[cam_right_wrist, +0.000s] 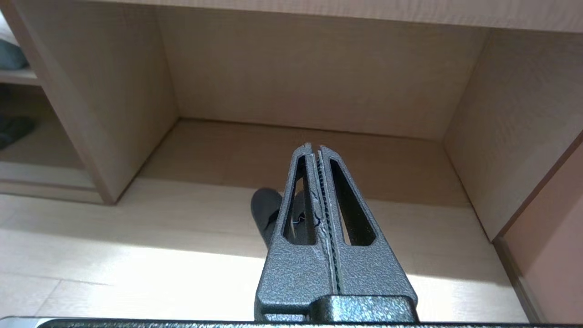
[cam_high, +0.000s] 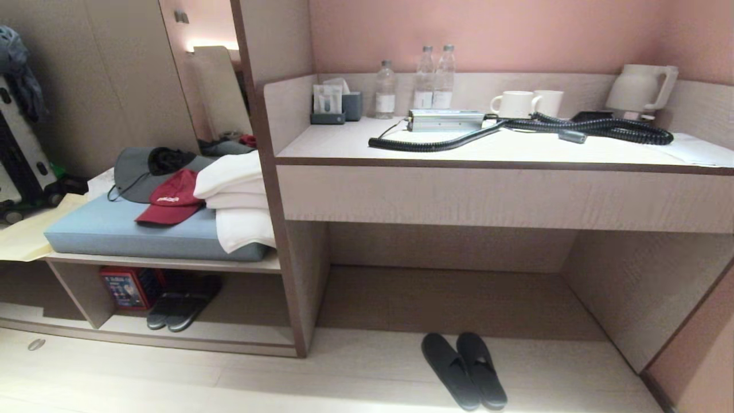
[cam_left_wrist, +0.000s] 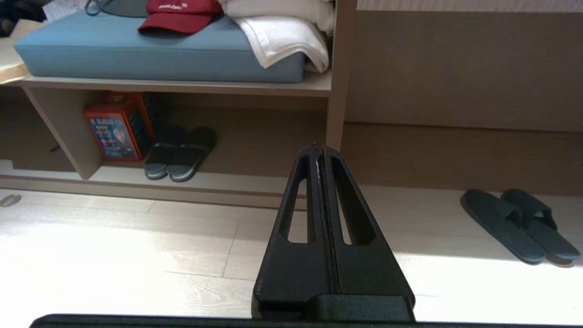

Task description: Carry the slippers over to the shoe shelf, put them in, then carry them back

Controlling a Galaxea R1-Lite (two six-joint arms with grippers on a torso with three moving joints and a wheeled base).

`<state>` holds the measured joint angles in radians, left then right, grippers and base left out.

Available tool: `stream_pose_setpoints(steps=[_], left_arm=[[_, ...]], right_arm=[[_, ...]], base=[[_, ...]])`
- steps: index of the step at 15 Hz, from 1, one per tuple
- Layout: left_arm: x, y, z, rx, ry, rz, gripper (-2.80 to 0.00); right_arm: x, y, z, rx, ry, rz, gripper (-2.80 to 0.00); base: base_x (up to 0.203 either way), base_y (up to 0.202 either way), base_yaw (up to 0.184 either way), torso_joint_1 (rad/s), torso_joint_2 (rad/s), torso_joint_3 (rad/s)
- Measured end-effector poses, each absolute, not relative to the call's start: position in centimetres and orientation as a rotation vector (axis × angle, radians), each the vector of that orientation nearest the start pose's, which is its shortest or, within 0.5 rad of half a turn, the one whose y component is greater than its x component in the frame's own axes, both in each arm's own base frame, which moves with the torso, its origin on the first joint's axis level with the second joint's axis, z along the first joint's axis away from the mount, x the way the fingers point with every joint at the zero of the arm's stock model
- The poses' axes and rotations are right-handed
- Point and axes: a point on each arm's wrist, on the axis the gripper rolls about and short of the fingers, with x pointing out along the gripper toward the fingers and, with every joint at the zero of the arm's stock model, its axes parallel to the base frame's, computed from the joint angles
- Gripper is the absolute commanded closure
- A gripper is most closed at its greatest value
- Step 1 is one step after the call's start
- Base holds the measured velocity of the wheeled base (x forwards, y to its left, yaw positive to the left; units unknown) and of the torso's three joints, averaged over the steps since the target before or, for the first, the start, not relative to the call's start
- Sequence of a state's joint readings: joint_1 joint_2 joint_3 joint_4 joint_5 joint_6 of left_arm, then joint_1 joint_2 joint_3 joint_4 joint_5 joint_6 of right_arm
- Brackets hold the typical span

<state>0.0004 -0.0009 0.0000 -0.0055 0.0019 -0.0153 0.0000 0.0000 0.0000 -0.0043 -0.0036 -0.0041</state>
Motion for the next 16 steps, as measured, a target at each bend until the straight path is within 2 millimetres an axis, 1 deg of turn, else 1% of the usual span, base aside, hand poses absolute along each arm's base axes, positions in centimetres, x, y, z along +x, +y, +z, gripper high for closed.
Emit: stream_pose_setpoints(steps=[6, 12, 16], left_arm=[[-2.29, 0.00, 7.60, -0.013, -0.006, 0.002, 0.00], [-2.29, 0.00, 7.60, -0.013, -0.006, 0.001, 0.00], [-2.29, 0.00, 7.60, -0.013, -0.006, 0.002, 0.00]], right_arm=[[-2.28, -0.02, 7.59, 0.008, -0.004, -0.011, 0.00], [-2.28, -0.03, 7.59, 0.008, -0.004, -0.012, 0.00], [-2.28, -0.02, 7.60, 0.008, -0.005, -0.011, 0.00]], base=[[0.000, 0.000, 0.000, 0.000, 0.00, 0.014], [0.003, 0.005, -0.110, 0.001, 0.00, 0.003], [0.000, 0.000, 0.000, 0.000, 0.00, 0.000]])
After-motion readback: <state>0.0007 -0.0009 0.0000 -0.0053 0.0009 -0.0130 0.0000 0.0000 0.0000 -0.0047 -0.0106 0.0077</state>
